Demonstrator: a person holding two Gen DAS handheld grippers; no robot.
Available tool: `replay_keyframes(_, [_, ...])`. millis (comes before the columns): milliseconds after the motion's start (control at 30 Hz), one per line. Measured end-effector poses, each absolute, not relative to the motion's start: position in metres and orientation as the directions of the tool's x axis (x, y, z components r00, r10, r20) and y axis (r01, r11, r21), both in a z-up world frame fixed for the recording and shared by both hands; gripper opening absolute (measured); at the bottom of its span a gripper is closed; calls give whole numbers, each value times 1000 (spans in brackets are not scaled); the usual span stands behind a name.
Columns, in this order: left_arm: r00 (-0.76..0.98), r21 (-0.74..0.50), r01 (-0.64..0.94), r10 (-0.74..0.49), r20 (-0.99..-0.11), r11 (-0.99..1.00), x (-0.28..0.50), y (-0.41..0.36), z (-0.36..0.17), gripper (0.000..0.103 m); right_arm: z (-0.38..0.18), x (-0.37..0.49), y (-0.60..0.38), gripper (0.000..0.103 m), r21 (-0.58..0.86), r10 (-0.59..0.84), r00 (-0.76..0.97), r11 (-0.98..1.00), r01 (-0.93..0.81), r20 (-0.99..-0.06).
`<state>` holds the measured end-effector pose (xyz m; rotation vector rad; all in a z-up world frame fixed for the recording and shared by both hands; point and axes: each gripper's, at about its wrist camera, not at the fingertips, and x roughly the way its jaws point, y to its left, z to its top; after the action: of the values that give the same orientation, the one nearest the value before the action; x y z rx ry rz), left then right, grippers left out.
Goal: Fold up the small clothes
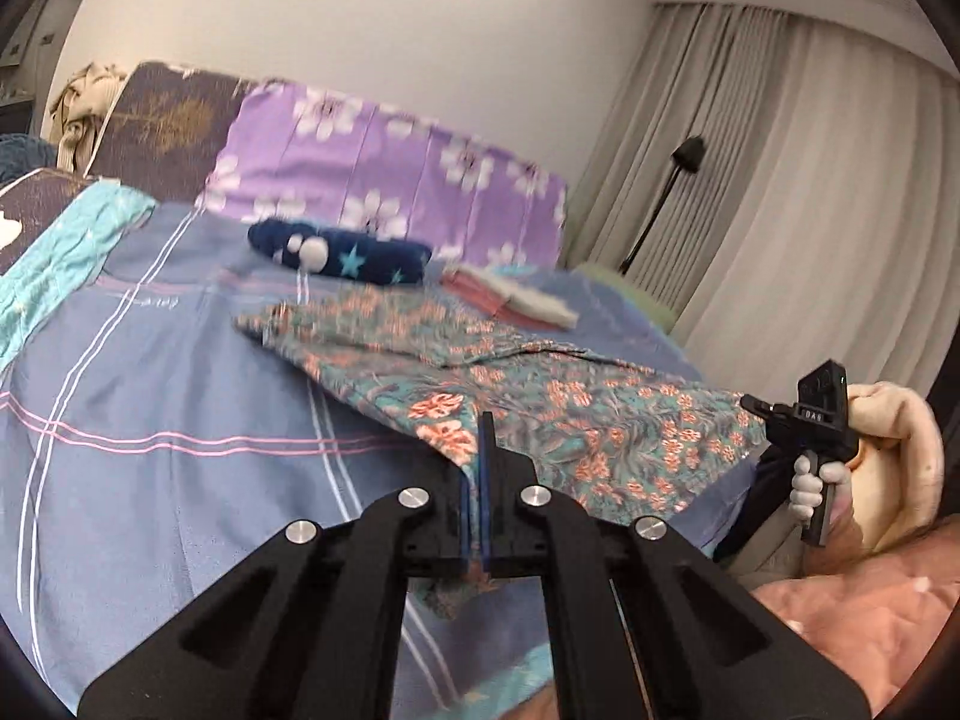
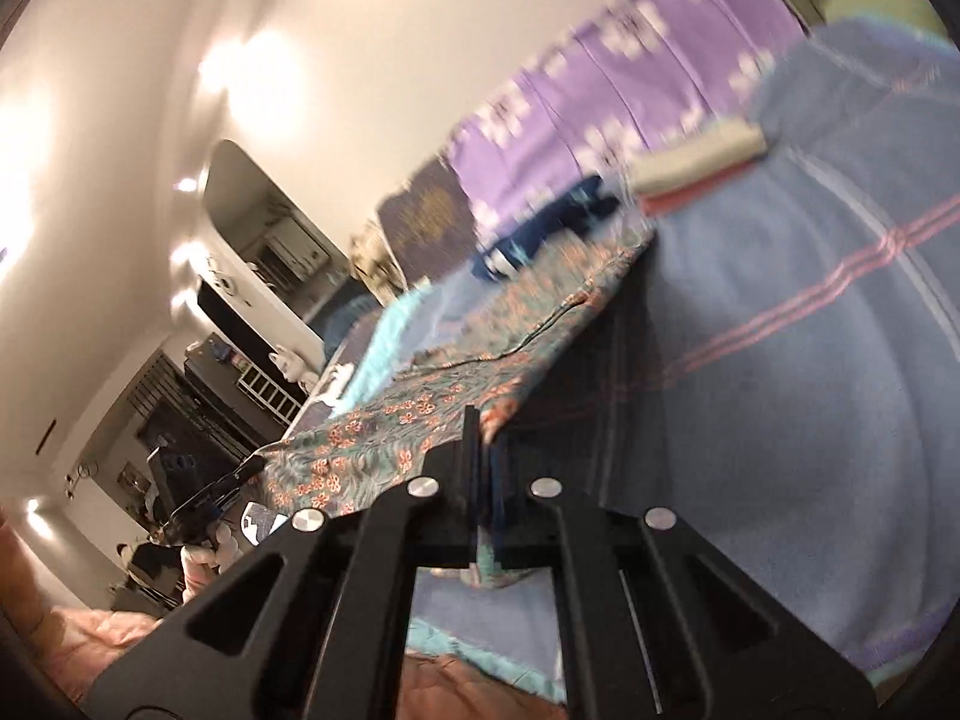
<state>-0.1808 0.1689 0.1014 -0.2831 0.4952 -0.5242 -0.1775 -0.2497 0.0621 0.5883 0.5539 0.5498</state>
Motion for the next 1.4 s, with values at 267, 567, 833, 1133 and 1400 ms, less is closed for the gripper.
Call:
replay_keyframes(267, [722, -439, 349, -536, -438, 828, -171, 167, 78, 2, 46, -168, -260, 3, 623, 557, 719, 750, -222, -415])
replay_keyframes(567, [687, -493, 265, -521, -507, 829, -104, 173, 61, 2, 32, -103, -259, 3, 676, 578, 709, 711, -194, -404])
replay_keyframes(833, [733, -368, 287, -450, -510, 884, -25, 165, 96, 3, 41, -7, -257, 4, 658, 559, 721, 728, -191, -409])
replay_keyframes(1133, [581, -369, 116, -364, -728, 922, 66, 176, -6, 3, -34, 88, -234, 4, 611, 509, 600, 790, -41, -618])
replay_keyframes(1400, [593, -423, 50, -368, -716, 905, 55, 214, -17, 20, -79, 71, -234, 11, 606, 510, 550, 796, -9, -662])
